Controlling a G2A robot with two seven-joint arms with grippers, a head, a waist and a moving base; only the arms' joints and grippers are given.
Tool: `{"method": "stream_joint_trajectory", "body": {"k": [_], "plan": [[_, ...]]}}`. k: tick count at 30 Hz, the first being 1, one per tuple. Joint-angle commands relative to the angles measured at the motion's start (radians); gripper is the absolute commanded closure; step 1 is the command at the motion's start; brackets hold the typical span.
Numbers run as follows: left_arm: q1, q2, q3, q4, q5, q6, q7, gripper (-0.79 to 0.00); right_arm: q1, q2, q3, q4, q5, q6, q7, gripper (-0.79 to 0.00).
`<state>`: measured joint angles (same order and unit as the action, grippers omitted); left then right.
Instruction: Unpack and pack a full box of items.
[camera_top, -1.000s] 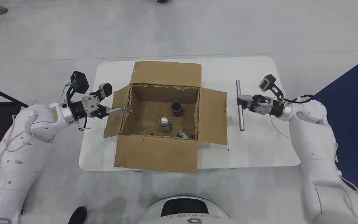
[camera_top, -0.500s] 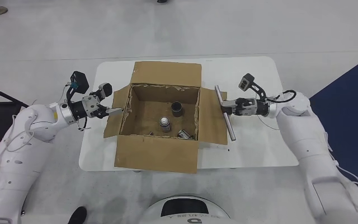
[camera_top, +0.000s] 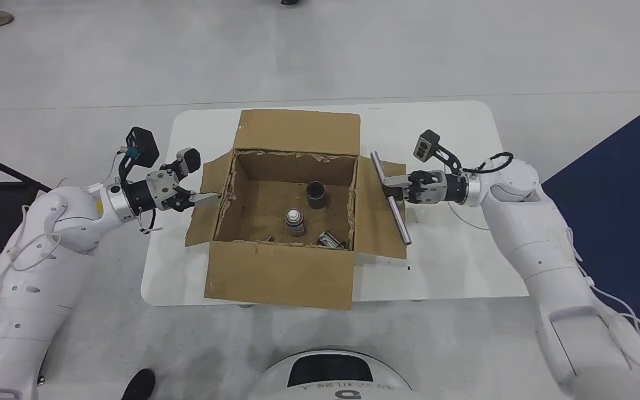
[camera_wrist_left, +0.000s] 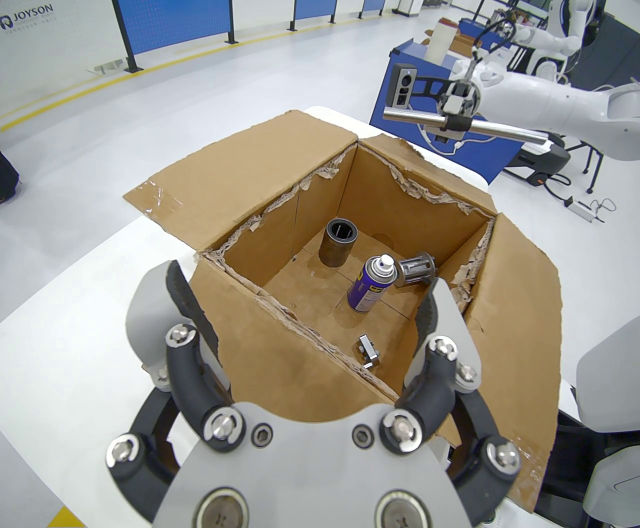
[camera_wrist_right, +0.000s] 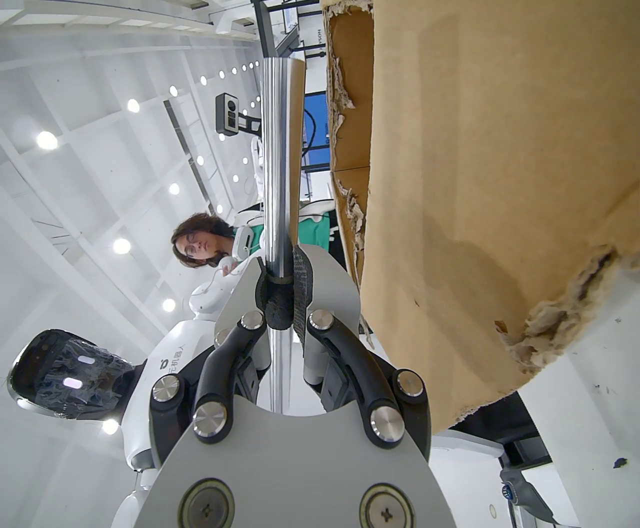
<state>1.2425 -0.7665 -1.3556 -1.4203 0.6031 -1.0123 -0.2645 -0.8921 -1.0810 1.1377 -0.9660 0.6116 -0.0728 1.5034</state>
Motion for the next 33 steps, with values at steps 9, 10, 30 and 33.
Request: {"method": "stream_joint_trajectory", "body": {"k": [9, 10, 30, 33], "plan": [[0.000, 0.000, 0.000, 0.000, 0.000, 0.000, 0.000, -0.785, -0.022, 0.002, 0.014, -0.012, 0.026, 0.008, -0.030, 0.000], [0.000, 0.000, 0.000, 0.000, 0.000, 0.000, 0.000, -0.785, -0.021, 0.001, 0.009, -0.026, 0.018, 0.018, -0.040, 0.000], [0.000, 0.000, 0.000, 0.000, 0.000, 0.000, 0.000, -0.785, 0.139, -0.100, -0.335, -0.259, -0.274, 0.241, -0.425, 0.000], [0.000, 0.000, 0.000, 0.000, 0.000, 0.000, 0.000, -0.785, 0.156, -0.114, -0.373, -0.277, -0.343, 0.246, -0.498, 0.000]]}}
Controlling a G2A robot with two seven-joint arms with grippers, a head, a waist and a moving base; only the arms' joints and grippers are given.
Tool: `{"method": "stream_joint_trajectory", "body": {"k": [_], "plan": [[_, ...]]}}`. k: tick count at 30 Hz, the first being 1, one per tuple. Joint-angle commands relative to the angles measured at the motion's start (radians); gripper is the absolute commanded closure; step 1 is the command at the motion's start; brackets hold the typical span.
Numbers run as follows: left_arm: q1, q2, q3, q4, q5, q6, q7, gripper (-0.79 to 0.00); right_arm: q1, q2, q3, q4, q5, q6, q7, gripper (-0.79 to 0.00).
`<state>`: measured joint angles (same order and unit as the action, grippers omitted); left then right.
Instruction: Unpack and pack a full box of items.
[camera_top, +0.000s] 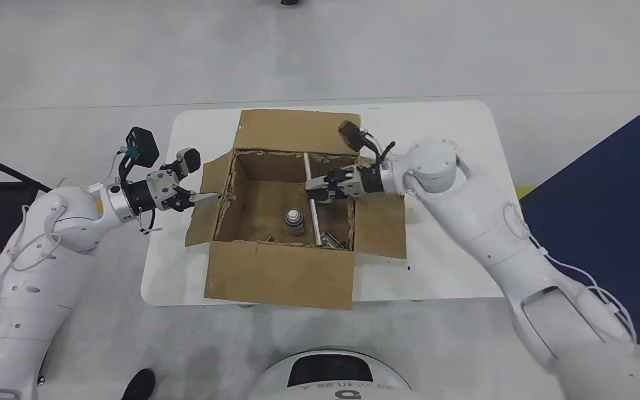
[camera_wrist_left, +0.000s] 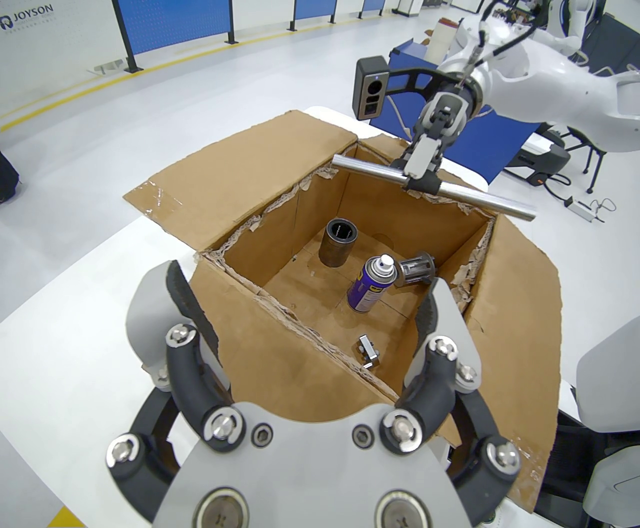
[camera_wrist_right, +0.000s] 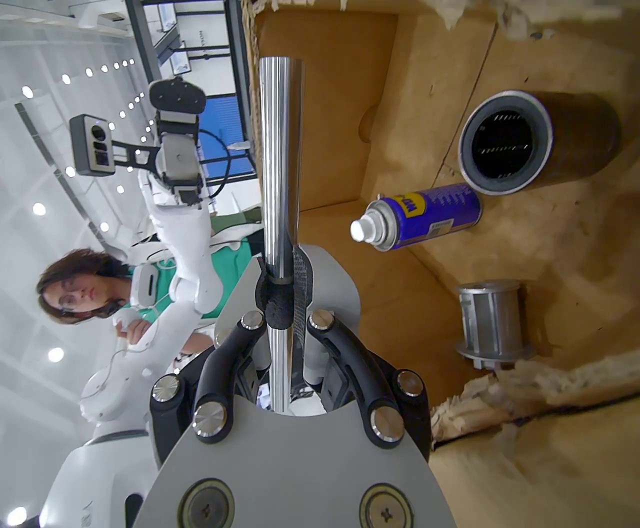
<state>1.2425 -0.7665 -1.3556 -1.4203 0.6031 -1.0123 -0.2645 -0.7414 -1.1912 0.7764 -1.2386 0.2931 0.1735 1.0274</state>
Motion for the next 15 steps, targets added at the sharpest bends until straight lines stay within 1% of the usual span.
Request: {"method": "stream_joint_trajectory", "body": {"k": [1, 4, 6, 12, 15], "plan": [[0.000, 0.000, 0.000, 0.000, 0.000, 0.000, 0.000, -0.785, 0.013, -0.007, -0.026, -0.009, -0.063, -0.001, -0.049, 0.000], [0.000, 0.000, 0.000, 0.000, 0.000, 0.000, 0.000, -0.785, 0.026, -0.020, -0.057, -0.007, -0.127, 0.009, -0.118, 0.000], [0.000, 0.000, 0.000, 0.000, 0.000, 0.000, 0.000, -0.785, 0.038, -0.029, -0.081, -0.002, -0.167, 0.019, -0.139, 0.000], [0.000, 0.000, 0.000, 0.000, 0.000, 0.000, 0.000, -0.785, 0.065, -0.054, -0.148, 0.006, -0.280, 0.064, -0.176, 0.000], [0.000, 0.000, 0.000, 0.000, 0.000, 0.000, 0.000, -0.785, 0.072, -0.062, -0.168, 0.006, -0.318, 0.072, -0.175, 0.000]]}}
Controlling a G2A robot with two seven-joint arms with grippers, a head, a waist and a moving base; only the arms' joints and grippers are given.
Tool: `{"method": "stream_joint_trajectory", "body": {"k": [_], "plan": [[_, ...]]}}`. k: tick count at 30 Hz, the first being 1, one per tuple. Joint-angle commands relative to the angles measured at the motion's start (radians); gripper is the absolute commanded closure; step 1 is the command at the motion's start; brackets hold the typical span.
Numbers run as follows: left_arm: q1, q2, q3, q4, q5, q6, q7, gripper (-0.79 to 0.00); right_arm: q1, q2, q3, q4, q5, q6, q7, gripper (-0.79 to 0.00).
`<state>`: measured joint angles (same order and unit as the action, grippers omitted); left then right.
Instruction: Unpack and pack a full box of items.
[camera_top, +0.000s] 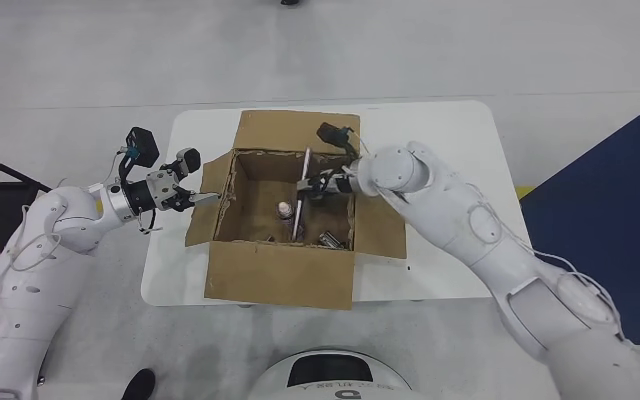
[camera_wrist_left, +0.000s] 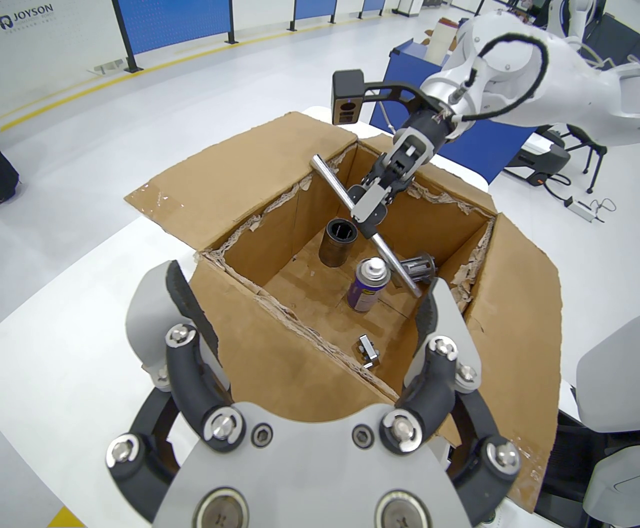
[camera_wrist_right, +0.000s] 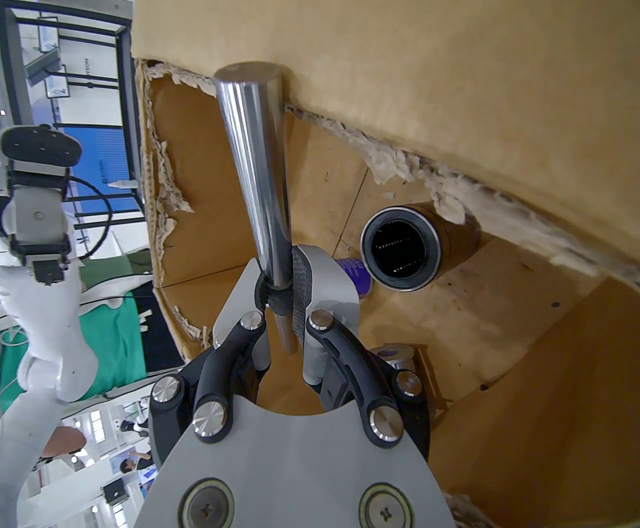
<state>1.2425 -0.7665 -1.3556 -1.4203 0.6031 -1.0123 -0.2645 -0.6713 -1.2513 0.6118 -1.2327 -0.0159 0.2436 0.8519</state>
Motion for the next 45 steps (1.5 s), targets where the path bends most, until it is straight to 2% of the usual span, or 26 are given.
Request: {"method": "stream_joint_trajectory", "body": {"k": [1, 15, 16, 17, 18, 20, 21, 22, 26, 30, 37, 41, 45], "plan": [[0.000, 0.000, 0.000, 0.000, 0.000, 0.000, 0.000, -0.785, 0.004, -0.004, -0.008, -0.001, -0.019, 0.003, 0.003, 0.000], [0.000, 0.000, 0.000, 0.000, 0.000, 0.000, 0.000, -0.785, -0.008, -0.008, -0.006, -0.022, -0.100, 0.055, 0.064, 0.000], [0.000, 0.000, 0.000, 0.000, 0.000, 0.000, 0.000, -0.785, -0.008, -0.009, -0.006, -0.023, -0.102, 0.056, 0.066, -0.018], [0.000, 0.000, 0.000, 0.000, 0.000, 0.000, 0.000, -0.785, -0.009, -0.009, -0.006, -0.023, -0.104, 0.057, 0.069, -0.080], [0.000, 0.000, 0.000, 0.000, 0.000, 0.000, 0.000, -0.785, -0.009, -0.010, -0.005, -0.025, -0.106, 0.057, 0.073, -0.203], [0.000, 0.000, 0.000, 0.000, 0.000, 0.000, 0.000, -0.785, -0.014, -0.009, 0.006, -0.029, -0.100, 0.051, 0.072, -0.529], [0.000, 0.000, 0.000, 0.000, 0.000, 0.000, 0.000, -0.785, -0.018, -0.008, 0.014, -0.033, -0.097, 0.046, 0.070, -0.628], [0.000, 0.000, 0.000, 0.000, 0.000, 0.000, 0.000, -0.785, -0.023, -0.005, 0.026, -0.040, -0.090, 0.035, 0.068, -0.785], [0.000, 0.000, 0.000, 0.000, 0.000, 0.000, 0.000, -0.785, -0.071, 0.020, 0.103, -0.087, -0.076, -0.015, 0.047, -0.785], [0.000, 0.000, 0.000, 0.000, 0.000, 0.000, 0.000, -0.785, -0.168, 0.065, 0.227, -0.181, -0.060, -0.087, 0.041, -0.785], [0.000, 0.000, 0.000, 0.000, 0.000, 0.000, 0.000, -0.785, -0.459, 0.156, 0.571, -0.336, 0.091, -0.377, 0.095, -0.785], [0.000, 0.000, 0.000, 0.000, 0.000, 0.000, 0.000, -0.785, -0.584, 0.183, 0.720, -0.352, 0.183, -0.479, 0.124, -0.785], [0.000, 0.000, 0.000, 0.000, 0.000, 0.000, 0.000, -0.785, -0.651, 0.198, 0.811, -0.304, 0.280, -0.550, 0.160, -0.785]]}}
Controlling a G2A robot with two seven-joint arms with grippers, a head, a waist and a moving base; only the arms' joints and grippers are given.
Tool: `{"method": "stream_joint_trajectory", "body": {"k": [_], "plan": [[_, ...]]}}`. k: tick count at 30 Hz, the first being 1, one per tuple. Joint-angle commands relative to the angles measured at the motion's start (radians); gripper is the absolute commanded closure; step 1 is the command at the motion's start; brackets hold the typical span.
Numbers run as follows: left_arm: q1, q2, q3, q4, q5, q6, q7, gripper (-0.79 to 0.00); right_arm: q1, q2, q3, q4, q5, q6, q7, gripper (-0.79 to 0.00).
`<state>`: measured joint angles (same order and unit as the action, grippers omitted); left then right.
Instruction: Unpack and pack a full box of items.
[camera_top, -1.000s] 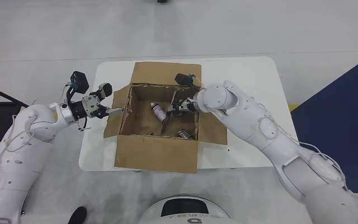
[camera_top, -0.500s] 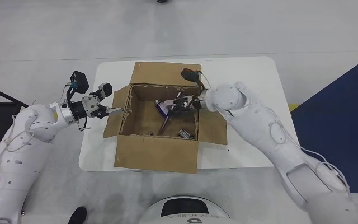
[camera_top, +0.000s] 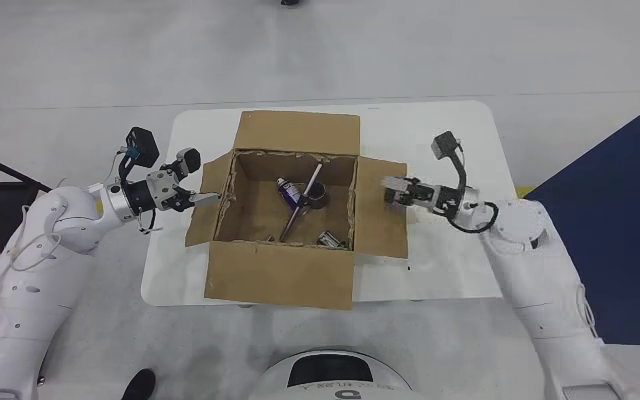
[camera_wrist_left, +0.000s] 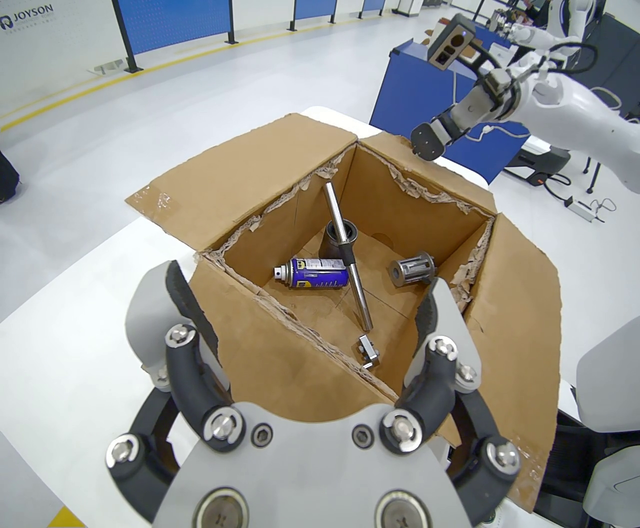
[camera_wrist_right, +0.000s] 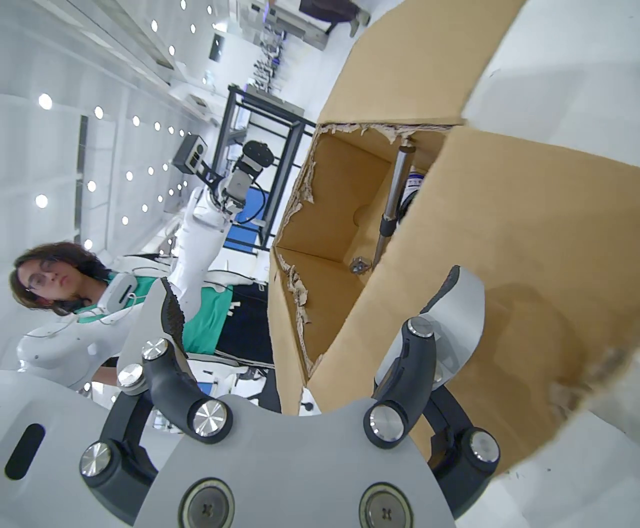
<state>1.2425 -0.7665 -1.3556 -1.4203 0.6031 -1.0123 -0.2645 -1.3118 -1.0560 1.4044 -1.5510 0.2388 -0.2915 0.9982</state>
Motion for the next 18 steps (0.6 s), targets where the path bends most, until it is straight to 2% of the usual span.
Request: {"method": "stream_joint_trajectory", "body": {"k": [1, 5, 14, 18], "plan": [[0.000, 0.000, 0.000, 0.000, 0.000, 0.000, 0.000, -0.785, -0.018, 0.005, 0.034, 0.034, 0.045, -0.024, 0.024, -0.785], [0.000, 0.000, 0.000, 0.000, 0.000, 0.000, 0.000, -0.785, -0.006, 0.011, 0.054, 0.114, 0.075, -0.002, 0.062, -0.785], [0.000, 0.000, 0.000, 0.000, 0.000, 0.000, 0.000, -0.785, 0.143, 0.007, -0.043, 0.263, -0.003, 0.162, 0.140, -0.785], [0.000, 0.000, 0.000, 0.000, 0.000, 0.000, 0.000, -0.785, 0.198, -0.001, -0.068, 0.328, 0.094, 0.140, 0.222, -0.785]]}}
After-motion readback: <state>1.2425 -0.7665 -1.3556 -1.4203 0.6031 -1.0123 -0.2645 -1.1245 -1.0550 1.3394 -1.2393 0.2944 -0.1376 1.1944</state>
